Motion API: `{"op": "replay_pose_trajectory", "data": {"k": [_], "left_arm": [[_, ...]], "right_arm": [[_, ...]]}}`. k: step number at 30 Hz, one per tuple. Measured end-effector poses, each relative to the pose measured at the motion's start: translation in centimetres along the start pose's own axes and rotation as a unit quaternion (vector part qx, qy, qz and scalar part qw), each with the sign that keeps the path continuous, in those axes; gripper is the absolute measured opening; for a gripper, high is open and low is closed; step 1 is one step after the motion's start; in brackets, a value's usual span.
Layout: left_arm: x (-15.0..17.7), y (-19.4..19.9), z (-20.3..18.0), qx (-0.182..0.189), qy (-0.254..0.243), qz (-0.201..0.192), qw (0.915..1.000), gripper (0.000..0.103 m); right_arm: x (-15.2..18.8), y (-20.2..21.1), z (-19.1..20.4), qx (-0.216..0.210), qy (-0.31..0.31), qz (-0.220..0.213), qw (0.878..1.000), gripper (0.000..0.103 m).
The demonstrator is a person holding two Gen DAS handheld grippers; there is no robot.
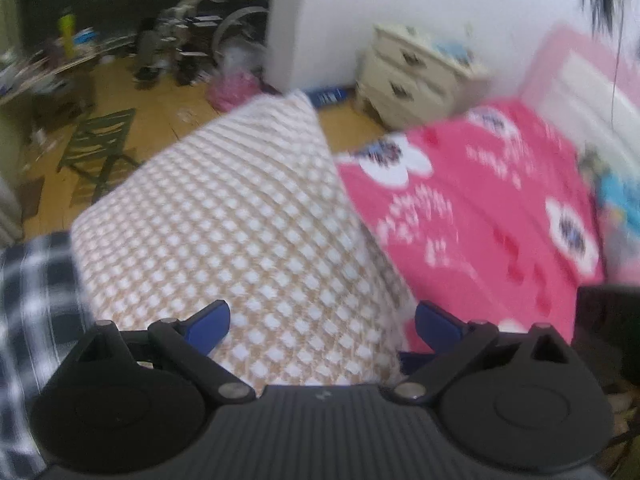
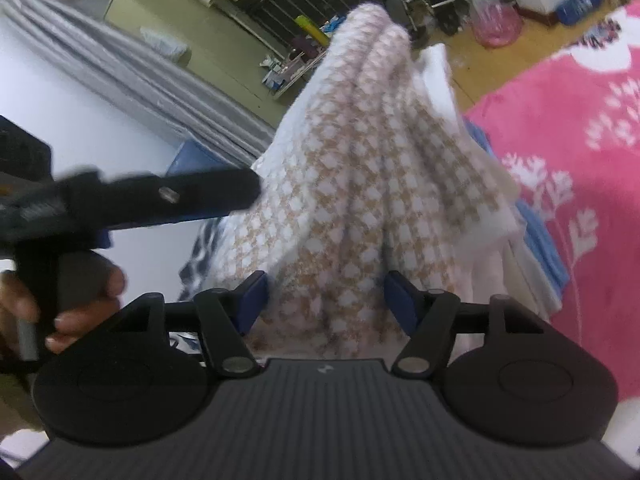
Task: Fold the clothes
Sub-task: 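Grasp the cardigan's edge on the stack with both grippers to straighten it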
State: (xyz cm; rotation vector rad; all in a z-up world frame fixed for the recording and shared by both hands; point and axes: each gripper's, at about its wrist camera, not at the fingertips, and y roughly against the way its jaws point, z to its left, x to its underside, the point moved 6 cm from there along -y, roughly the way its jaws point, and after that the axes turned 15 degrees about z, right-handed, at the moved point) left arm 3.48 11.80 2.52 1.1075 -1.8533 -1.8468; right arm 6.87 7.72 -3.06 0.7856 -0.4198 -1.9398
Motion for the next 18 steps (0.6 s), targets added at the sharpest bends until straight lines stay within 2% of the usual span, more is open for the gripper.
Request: {"op": "replay_pose_trajectory", "data": {"k": [3, 4, 5, 6, 7, 9, 11, 13, 16, 18], "left_arm": [[-1.5, -1.7, -1.4, -0.018, -0.029, 0.019, 0.9993, 0.099], [-1.9, -2.3, -1.9, -0.028, -0.039, 0.028, 0.9984, 0.099], [-2.2, -2.8, -2.3, -0.043, -0.047, 0.04, 0.9972, 0.099], [-2.5, -3.1, -2.8, -0.06, -0.054, 0.048, 0.9955, 0.099], [-2.6, -3.3, -3.3, -0.076, -0.065, 0.054, 0.9935, 0.099], [-2.8, -3.7, -4.2, -0.104, -0.084, 0.065, 0.9889, 0.099], [-2.7, -4.7, -4.7, -0.127, -0.092, 0.08, 0.9844, 0.1], [-2.7, -5.8, -4.9, -0.148, -0.098, 0.095, 0.9794, 0.1], [-2.6, -6.9, -5.5, -0.185, -0.121, 0.1, 0.9701, 0.099], [-2.5, -6.9, -5.6, -0.197, -0.123, 0.097, 0.968, 0.095]], "right_arm": [[0.2, -1.1, 0.4, -0.03, 0.01, 0.006, 0.999, 0.074], [0.2, -1.7, 0.7, -0.039, 0.018, 0.01, 0.999, 0.073], [0.1, -1.6, 1.2, -0.038, 0.038, -0.001, 0.999, 0.069], [0.0, -1.5, 1.8, -0.038, 0.058, -0.012, 0.998, 0.059], [-0.1, -1.4, 2.4, -0.037, 0.078, -0.022, 0.996, 0.055], [0.2, -0.2, 3.2, -0.038, 0.102, -0.055, 0.993, 0.049], [0.7, 0.6, 3.8, -0.024, 0.125, -0.08, 0.989, 0.049], [1.4, 0.3, 3.7, -0.011, 0.138, -0.082, 0.987, 0.053], [3.0, 1.5, 3.1, 0.004, 0.152, -0.079, 0.985, 0.059], [3.8, 3.2, 2.0, 0.005, 0.142, -0.087, 0.986, 0.062]]}}
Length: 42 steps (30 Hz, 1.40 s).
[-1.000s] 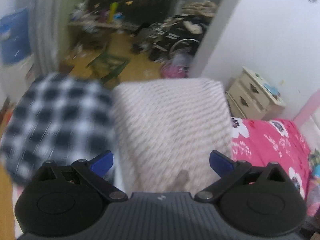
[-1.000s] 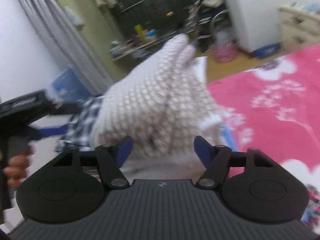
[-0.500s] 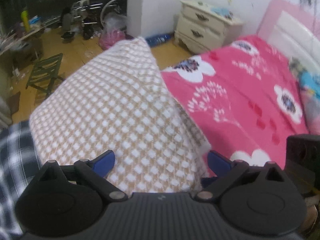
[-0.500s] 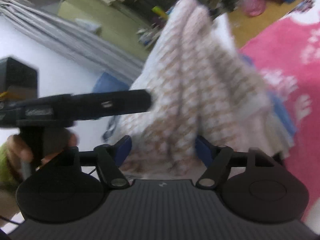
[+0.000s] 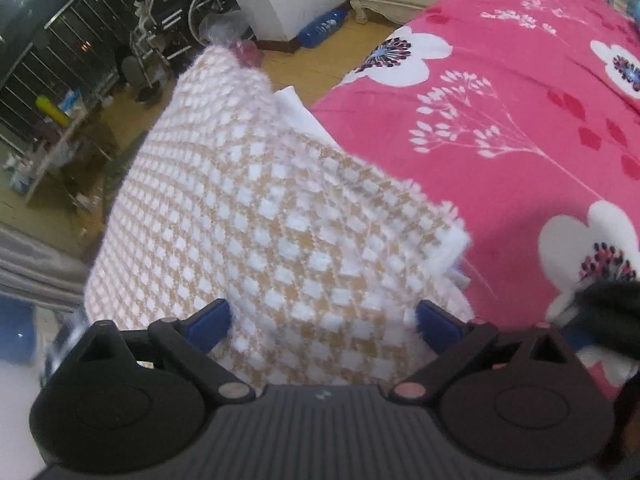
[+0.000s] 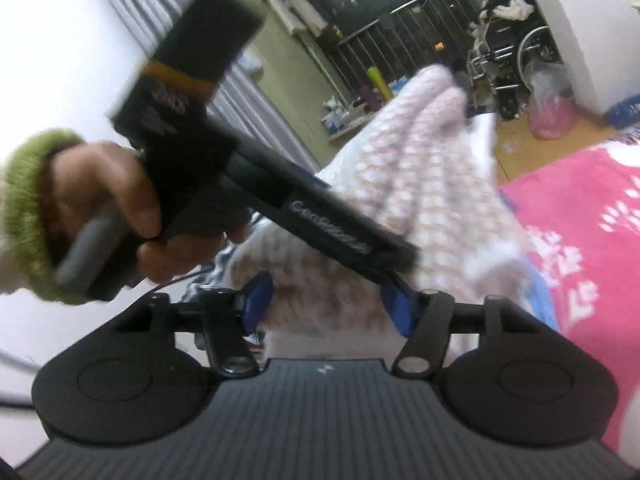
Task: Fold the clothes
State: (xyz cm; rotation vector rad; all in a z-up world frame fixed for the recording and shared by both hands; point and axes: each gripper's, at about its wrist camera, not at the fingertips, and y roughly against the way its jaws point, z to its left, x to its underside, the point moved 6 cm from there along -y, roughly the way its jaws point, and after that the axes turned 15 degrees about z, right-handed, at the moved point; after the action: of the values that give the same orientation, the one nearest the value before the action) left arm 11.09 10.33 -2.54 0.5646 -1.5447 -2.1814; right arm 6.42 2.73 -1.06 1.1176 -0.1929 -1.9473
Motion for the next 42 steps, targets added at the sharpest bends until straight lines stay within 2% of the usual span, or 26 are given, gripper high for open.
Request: {"op": "replay_pose_trajectory", "data": {"k": [2, 3, 5, 8, 11, 12, 13, 15, 16, 17, 18, 19, 20, 21, 23, 26, 30, 32, 33, 36, 38, 40, 42], "left_arm": [[0.3, 0.4, 0.4, -0.007, 0.009, -0.004, 0.9999, 0.085], [0.4, 0.6, 0.5, -0.007, 0.009, -0.005, 0.9999, 0.084], [0.5, 0.9, 0.7, -0.004, 0.001, -0.003, 1.0, 0.08], [0.8, 1.5, 1.3, 0.011, -0.004, -0.004, 0.9999, 0.075], [0.7, 1.8, 2.7, 0.061, 0.019, -0.008, 0.9979, 0.074], [0.8, 1.9, 3.3, 0.083, 0.032, -0.01, 0.996, 0.074], [0.8, 2.1, 3.9, 0.106, 0.045, -0.008, 0.9934, 0.075], [0.7, 2.4, 5.1, 0.156, 0.073, -0.001, 0.9852, 0.081], [0.5, 2.5, 5.8, 0.19, 0.095, 0.003, 0.9772, 0.087], [0.2, 2.5, 6.5, 0.22, 0.118, 0.008, 0.9683, 0.09], [0.0, 2.4, 7.1, 0.241, 0.14, 0.015, 0.9604, 0.091], [-0.3, 2.1, 7.5, 0.245, 0.155, 0.026, 0.9566, 0.092], [-0.6, 1.8, 7.8, 0.242, 0.167, 0.04, 0.9549, 0.092], [-1.0, 1.6, 7.8, 0.231, 0.169, 0.05, 0.9568, 0.092], [-1.8, 1.4, 7.0, 0.19, 0.141, 0.073, 0.9689, 0.095], [-2.6, 0.7, 4.5, 0.108, 0.071, 0.112, 0.9852, 0.1], [-3.3, -0.6, 3.0, 0.042, 0.028, 0.158, 0.9862, 0.1], [-3.8, -1.2, 2.4, 0.012, 0.008, 0.179, 0.9838, 0.088], [-4.0, -1.3, 2.5, 0.011, 0.005, 0.186, 0.9825, 0.087], [-4.3, -0.9, 3.0, 0.024, 0.007, 0.193, 0.9809, 0.074], [-4.1, -0.4, 3.5, 0.028, 0.018, 0.187, 0.9818, 0.066], [-3.5, 0.3, 4.0, 0.031, 0.025, 0.179, 0.983, 0.061], [-2.7, 1.2, 4.6, 0.038, 0.033, 0.167, 0.9847, 0.057]], "right_arm": [[0.4, 1.3, -2.5, 0.01, -0.054, -0.008, 0.998, 0.063], [0.6, 1.9, -3.7, 0.016, -0.082, -0.012, 0.996, 0.064], [0.4, 1.1, -5.3, 0.021, -0.103, -0.003, 0.994, 0.06], [-1.0, -0.9, -6.3, 0.009, -0.092, 0.002, 0.996, 0.054], [-1.8, -2.4, -5.7, -0.014, -0.067, 0.02, 0.997, 0.053], [-1.7, -3.1, -5.4, -0.015, -0.058, 0.033, 0.998, 0.047], [-1.7, -3.8, -5.1, -0.017, -0.048, 0.046, 0.998, 0.034], [-1.9, -2.7, -3.6, -0.031, -0.029, 0.035, 0.998, 0.027], [-2.0, -2.0, -2.6, -0.039, -0.023, 0.027, 0.999, 0.025], [-2.1, -1.7, -1.7, -0.02, -0.005, 0.026, 0.999, 0.024], [-2.0, -1.6, -0.9, 0.0, 0.019, 0.024, 1.0, 0.024], [-2.0, -1.8, -0.2, 0.018, 0.042, 0.022, 0.999, 0.024], [-2.0, -2.1, 0.3, 0.027, 0.053, 0.019, 0.998, 0.024], [-2.1, -2.6, 0.3, 0.029, 0.054, 0.014, 0.998, 0.024], [-2.2, -2.7, 1.3, 0.039, 0.062, 0.0, 0.997, 0.024], [-2.1, -2.5, 2.4, 0.063, 0.067, -0.023, 0.996, 0.024], [-1.9, -2.1, 3.5, 0.084, 0.072, -0.042, 0.993, 0.024], [-1.6, -1.9, 3.5, 0.093, 0.067, -0.049, 0.992, 0.024], [-1.4, -1.7, 3.4, 0.092, 0.059, -0.054, 0.993, 0.024], [-1.1, -0.3, 3.0, 0.085, 0.059, -0.067, 0.992, 0.023], [-1.2, 1.4, 2.1, 0.055, 0.057, -0.083, 0.993, 0.028], [-1.5, 3.5, -0.4, -0.018, 0.013, -0.079, 0.997, 0.031], [-1.9, 4.7, -3.9, 0.0, -0.057, -0.1, 0.993, 0.038]]}}
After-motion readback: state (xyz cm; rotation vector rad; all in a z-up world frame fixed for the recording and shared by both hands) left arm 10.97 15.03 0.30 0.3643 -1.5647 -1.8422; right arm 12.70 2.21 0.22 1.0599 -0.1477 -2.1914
